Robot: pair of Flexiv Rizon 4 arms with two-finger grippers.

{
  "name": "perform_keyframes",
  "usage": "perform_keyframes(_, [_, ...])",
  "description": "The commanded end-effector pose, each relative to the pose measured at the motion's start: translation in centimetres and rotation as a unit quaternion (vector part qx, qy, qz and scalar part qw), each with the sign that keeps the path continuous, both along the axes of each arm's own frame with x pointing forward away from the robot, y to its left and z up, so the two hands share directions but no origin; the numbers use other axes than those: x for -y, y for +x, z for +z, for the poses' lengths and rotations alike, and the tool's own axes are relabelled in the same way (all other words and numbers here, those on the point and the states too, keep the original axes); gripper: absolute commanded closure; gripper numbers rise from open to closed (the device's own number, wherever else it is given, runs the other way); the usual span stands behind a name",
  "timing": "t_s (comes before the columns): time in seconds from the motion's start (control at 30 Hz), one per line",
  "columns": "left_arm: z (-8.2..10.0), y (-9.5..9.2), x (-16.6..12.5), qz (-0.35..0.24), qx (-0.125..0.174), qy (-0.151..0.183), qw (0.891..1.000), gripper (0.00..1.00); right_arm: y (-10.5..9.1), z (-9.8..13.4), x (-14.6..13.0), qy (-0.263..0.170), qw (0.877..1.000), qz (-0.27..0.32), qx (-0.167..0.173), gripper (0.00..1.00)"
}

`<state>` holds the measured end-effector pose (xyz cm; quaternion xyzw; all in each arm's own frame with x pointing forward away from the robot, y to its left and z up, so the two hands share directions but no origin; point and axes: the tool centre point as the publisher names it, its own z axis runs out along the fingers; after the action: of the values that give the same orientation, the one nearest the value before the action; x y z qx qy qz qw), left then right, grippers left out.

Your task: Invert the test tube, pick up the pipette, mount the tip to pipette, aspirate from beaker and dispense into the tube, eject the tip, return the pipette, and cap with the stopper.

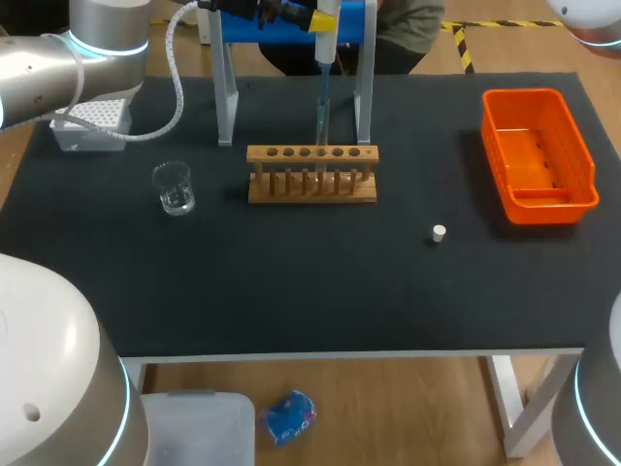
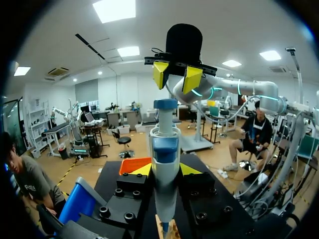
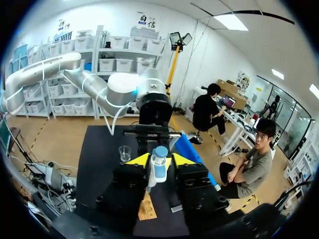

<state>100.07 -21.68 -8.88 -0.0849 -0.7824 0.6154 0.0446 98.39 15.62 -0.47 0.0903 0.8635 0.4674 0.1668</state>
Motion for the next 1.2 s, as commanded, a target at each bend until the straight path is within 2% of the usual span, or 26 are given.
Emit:
perform_keyframes(0.03, [0.1,0.0,0.0,0.0,0.0,0.001,1.0,1.0,-1.5,-0.5,1.7,-0.005,1.0,-0.004,0.016,0.0])
perform_keyframes(0.23, [0.1,0.0,0.0,0.0,0.0,0.001,1.0,1.0,-2.4,-3.0,3.1,-0.007,0.999,-0.001,0.042,0.0])
perform_keyframes(0.4, [0.1,0.0,0.0,0.0,0.0,0.001,1.0,1.0,-2.9,-6.4,3.9,0.014,0.999,0.0,0.032,0.0])
perform_keyframes(0.57, [0.1,0.0,0.0,0.0,0.0,0.001,1.0,1.0,-3.0,-9.2,4.5,0.03,0.999,0.002,0.038,0.0])
perform_keyframes(1.03, [0.1,0.0,0.0,0.0,0.0,0.001,1.0,1.0,-3.0,-15.6,4.0,0.01,1.0,0.007,0.026,0.0])
perform_keyframes(1.2, [0.1,0.0,0.0,0.0,0.0,0.001,1.0,1.0,-3.0,-18.0,3.8,0.007,1.0,0.006,0.006,0.0])
